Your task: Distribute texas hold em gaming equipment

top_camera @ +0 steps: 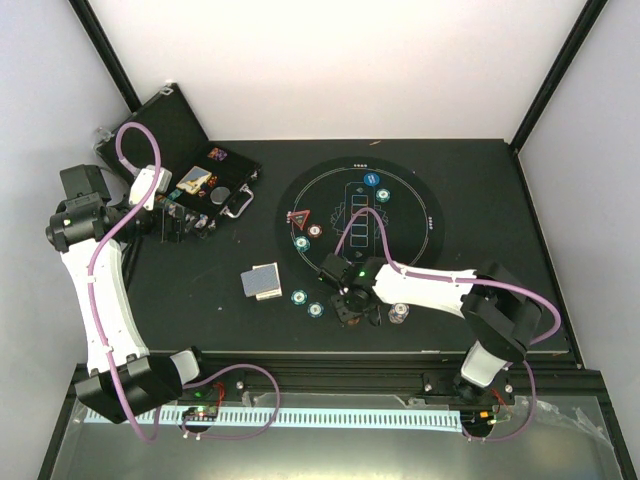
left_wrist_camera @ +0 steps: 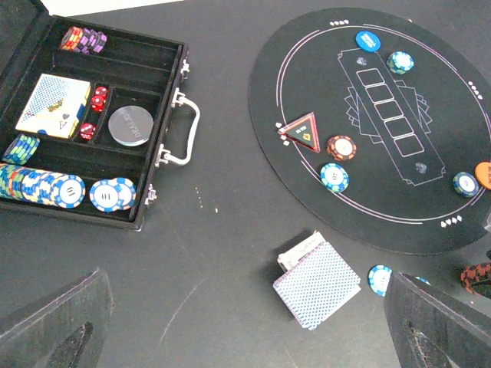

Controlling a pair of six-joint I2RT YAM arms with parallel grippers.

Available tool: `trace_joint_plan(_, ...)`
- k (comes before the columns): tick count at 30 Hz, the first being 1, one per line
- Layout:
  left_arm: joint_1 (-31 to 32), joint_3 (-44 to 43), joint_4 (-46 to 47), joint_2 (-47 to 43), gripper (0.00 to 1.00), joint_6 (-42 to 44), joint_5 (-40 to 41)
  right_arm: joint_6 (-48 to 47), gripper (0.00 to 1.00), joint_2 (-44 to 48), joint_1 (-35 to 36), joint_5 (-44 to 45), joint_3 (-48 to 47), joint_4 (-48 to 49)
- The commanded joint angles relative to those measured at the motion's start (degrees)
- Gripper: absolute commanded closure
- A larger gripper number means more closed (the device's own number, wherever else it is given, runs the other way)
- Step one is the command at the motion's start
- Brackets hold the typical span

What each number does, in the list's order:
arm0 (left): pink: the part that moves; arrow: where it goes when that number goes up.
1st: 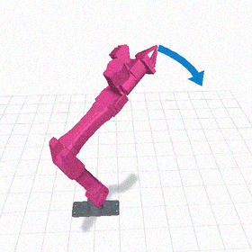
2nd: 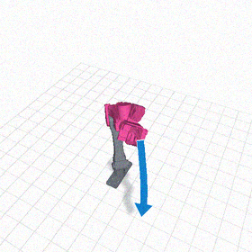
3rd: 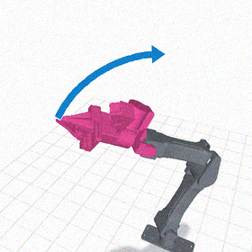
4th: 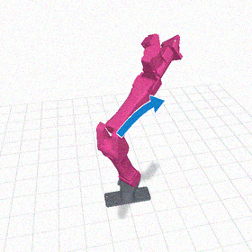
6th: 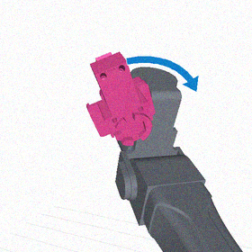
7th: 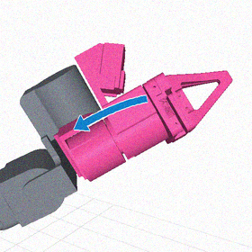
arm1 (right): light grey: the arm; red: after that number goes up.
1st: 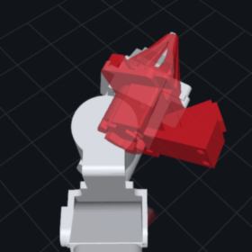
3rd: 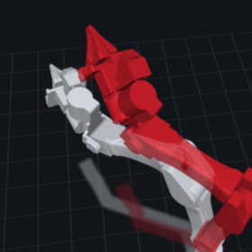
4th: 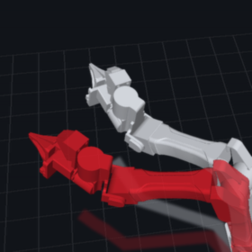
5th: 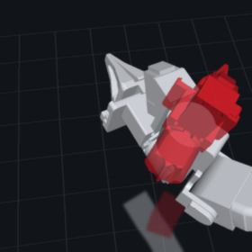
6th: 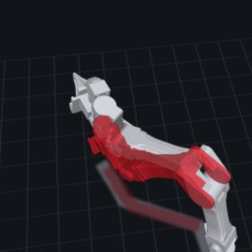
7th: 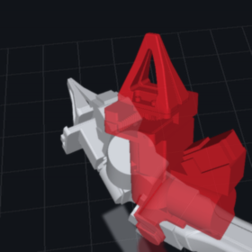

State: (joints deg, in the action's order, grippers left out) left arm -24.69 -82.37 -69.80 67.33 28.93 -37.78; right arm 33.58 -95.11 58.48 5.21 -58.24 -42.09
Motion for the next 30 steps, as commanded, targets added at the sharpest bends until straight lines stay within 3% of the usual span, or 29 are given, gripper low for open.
trace_joint_plan(1,-0.34,-1.88,0.01,-0.97,0.01,-0.21,-1.28,0.69,0.42,1.72,0.23,-0.2,0.79,1.38)
trace_joint_plan(16,-0.32,-1.93,0.1,-1.04,0.01,0.16,-0.97,0.61,0.61,2.09,0.16,0.89,0.48,0.38)
trace_joint_plan(30,-0.38,-2.52,-0.23,-0.88,0.01,0.07,-1.59,-2.51,0.63,3.93,-0.35,4.77,-8.52,-7.02)
